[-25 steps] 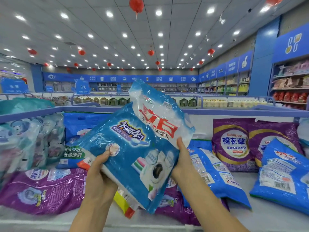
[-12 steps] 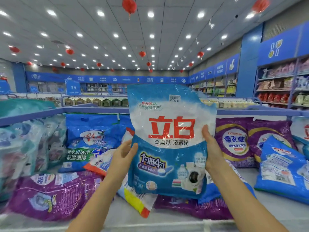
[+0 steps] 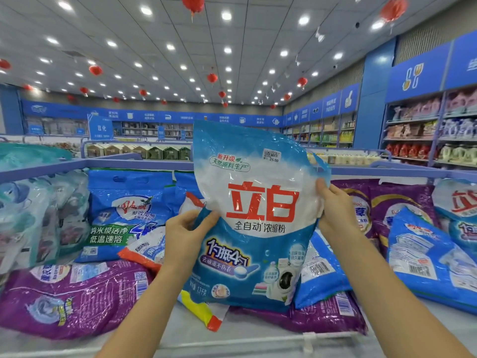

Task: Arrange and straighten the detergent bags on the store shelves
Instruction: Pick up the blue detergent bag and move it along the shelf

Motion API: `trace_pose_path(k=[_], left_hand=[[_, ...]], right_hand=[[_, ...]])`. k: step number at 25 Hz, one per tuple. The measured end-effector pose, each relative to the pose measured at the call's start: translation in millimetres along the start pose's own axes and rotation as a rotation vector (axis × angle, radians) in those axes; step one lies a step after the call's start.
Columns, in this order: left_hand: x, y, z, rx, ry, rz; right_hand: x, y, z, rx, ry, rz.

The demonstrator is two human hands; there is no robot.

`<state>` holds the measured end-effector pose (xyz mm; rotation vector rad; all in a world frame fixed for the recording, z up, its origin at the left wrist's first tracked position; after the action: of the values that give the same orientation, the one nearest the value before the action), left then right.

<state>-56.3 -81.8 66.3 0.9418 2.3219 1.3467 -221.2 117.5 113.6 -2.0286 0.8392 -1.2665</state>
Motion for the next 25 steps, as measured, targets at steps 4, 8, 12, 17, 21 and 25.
trace_pose_path(k=[4,8,12,17,21,25], left_hand=[[-6.2,-0.8,3.4,0.023,-0.070,0.016],[-4.9,-9.8,-0.2,-0.110,-0.004,0.199],[-4.5,-15.9,-6.2,-0.143,0.059,0.203],[-8.0,-21.1,-14.3,-0.153,-0.080,0.135],[-11.5,-37.6,-2.3,-0.330,-0.491,0.093],[-15.1,-42.2,10.0,-0.354,-0.638,-0.177]], right_hand=[[1.5,5.0,-2.5,0.002,0.045,-0.023],[-1.4,10.5,-11.5,0.108,0.037,-0.151],[-10.0,15.1,-19.7,0.110,0.041,-0.180],[-10.8,19.7,-20.3,0.064,0.032,-0.183],[-3.4,18.0,-19.1,0.067,0.047,-0.207],[9.6,12.0,-16.4,0.075,0.036,-0.238]])
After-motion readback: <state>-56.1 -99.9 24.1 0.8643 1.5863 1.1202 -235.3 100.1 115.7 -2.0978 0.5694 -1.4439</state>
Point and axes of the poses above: each hand's wrist, its own z-axis away from the middle knuckle, its own x-axis out of the palm, y = z × x, the point moved 3 cm from there along -z, towards the middle knuckle, and after that the axes turned 10 degrees about -z, right-handed, at the moved point
